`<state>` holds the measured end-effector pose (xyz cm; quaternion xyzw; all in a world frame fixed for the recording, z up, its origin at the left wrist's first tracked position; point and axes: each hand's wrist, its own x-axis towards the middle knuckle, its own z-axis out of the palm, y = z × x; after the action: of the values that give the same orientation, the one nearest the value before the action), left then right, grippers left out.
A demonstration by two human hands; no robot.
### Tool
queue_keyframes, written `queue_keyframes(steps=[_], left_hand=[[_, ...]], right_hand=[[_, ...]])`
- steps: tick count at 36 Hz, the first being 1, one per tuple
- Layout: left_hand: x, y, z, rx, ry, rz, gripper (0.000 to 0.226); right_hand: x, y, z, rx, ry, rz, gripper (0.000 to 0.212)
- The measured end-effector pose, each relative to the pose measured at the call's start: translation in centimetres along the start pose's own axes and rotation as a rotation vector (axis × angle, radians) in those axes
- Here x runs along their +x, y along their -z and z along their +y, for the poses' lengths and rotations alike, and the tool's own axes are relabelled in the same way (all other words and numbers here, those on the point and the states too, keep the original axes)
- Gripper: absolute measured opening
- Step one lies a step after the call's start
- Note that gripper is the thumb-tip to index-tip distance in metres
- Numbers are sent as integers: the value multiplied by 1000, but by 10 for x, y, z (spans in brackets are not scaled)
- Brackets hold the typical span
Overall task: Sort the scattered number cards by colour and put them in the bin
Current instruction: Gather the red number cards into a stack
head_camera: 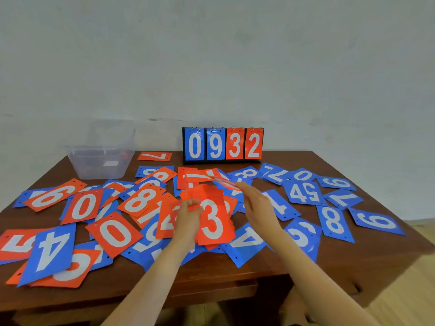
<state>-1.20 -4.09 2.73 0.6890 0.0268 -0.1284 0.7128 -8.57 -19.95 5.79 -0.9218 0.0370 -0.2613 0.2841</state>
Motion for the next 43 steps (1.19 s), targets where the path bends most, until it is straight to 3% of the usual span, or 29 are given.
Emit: queue_keyframes(steps=[2, 6, 9, 12, 15, 17, 19, 21, 24, 30, 35, 37, 40, 43], left_hand=[[-2, -4, 0, -58, 2, -13, 2], [-12, -10, 3, -128, -42, -33, 17], [-15, -13, -1, -94, -96, -54, 17], [-18, -14, -5, -82, -193, -51, 33], [-25, -16, -2, -60, -285, -72, 66], [-27, -17, -1, -64, -285, -103, 84], [-28, -18, -1, -73, -265, -156, 88], [-29, -20, -2, -35, -281, -226, 83], [-35, -25, -2, 73, -317, -292, 71], [-39, -27, -14, 177, -346, -272, 68], [-43, -27, -31, 267, -438, -240, 62], [-46, -28, -30, 230, -506, -213, 72], [-49, -29, -24, 260, -618, -151, 82], [-47, -32, -18, 395, -736, -122, 68]], right_hand=[[-18, -4, -3, 17, 41, -111, 47], [-37, -14, 6, -84, 111, -250, 42], [-44, -17, 12, -42, 130, -282, 35], [-44, -12, 13, 68, 100, -324, 35], [-38, -5, 7, 278, -61, -249, 46], [-29, -2, 4, 496, -289, -128, 60], [-19, 2, 1, 603, -482, -118, 72], [-14, 3, -1, 651, -527, -152, 67], [-14, 1, -3, 688, -420, -93, 51], [-36, -10, 0, 660, -251, 62, 41], [-55, -14, 2, 647, -187, 82, 62], [-59, -13, 0, 602, -136, 87, 74], [-55, -9, -2, 431, -15, 82, 74], [-48, -6, -5, 209, 67, 40, 70]])
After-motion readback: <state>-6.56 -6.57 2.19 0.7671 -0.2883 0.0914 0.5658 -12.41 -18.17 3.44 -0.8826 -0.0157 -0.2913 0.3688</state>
